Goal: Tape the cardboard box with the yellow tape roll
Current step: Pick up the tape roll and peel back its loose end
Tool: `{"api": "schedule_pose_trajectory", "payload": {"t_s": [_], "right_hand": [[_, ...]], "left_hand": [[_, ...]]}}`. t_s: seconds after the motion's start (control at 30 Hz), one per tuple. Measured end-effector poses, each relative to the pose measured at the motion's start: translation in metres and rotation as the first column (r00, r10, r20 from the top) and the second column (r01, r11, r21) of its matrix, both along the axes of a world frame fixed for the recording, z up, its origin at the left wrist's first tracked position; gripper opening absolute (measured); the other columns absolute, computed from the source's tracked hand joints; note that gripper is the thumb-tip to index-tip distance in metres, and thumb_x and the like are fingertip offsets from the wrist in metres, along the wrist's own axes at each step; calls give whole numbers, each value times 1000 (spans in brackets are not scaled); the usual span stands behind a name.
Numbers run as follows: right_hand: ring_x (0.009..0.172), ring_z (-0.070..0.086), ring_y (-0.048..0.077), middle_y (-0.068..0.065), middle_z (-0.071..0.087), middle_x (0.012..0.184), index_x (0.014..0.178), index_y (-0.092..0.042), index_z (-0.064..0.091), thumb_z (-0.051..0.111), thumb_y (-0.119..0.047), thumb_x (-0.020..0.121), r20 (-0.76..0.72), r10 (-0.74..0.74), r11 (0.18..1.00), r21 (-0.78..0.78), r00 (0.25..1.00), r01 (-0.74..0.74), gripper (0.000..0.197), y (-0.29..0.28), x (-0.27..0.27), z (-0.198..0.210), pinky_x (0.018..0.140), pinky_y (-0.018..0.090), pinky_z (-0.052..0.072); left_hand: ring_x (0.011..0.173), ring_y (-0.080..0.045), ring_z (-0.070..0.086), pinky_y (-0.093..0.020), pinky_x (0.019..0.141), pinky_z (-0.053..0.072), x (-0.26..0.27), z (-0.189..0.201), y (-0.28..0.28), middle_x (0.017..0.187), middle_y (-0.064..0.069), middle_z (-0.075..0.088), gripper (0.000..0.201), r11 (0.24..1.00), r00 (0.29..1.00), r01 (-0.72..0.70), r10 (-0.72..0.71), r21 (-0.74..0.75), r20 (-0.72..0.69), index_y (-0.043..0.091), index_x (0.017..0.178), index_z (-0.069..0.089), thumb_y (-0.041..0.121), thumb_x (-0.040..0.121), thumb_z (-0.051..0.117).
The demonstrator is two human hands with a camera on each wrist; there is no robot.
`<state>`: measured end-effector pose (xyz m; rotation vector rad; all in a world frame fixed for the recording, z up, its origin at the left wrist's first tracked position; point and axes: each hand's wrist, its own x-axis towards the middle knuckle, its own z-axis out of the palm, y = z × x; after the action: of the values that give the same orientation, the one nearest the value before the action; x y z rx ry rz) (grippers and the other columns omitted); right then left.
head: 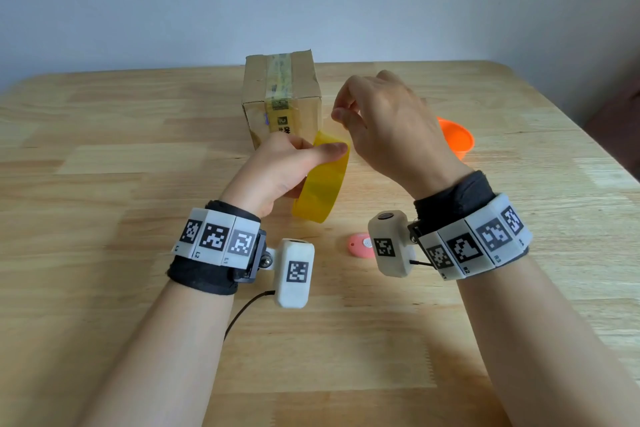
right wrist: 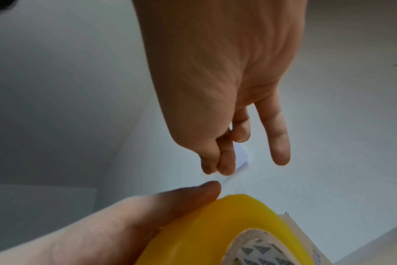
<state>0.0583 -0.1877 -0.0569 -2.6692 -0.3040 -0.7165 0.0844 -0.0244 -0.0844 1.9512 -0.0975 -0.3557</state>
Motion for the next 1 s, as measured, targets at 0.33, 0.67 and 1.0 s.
{"api": "schedule_pose_trajectory", "payload": {"t_s": [0.33,0.67,1.0], "right_hand": [[99,51,21,-8,69,94,98,-19,68,60,-31,99,18,69,997,38,997,-69,15,-1,-2,6,65,46,52],[75,59,10,-14,71,86,115,-27,67,73,-32,89,-56,125,947,305,991,-102,27,-3,1,6,74,35,54],[76,60,-9,-12,72,101,116,-25,73,78,-40,85,-202,96,892,451,975,6,35,-8,6,2,68,17,42]], "left_hand": [[100,-26,72,-44,61,64,1,3,5,115,-9,65,62,995,1000,22,-23,-101,-9,34,119,57,46,68,90],[86,-14,76,-35,86,61,11,2,13,85,6,81,5,980,922,11,67,-200,380,30,83,79,27,86,82],[85,-7,76,-22,76,55,10,2,14,84,8,81,11,974,904,36,64,-224,424,30,84,79,23,92,75]]}}
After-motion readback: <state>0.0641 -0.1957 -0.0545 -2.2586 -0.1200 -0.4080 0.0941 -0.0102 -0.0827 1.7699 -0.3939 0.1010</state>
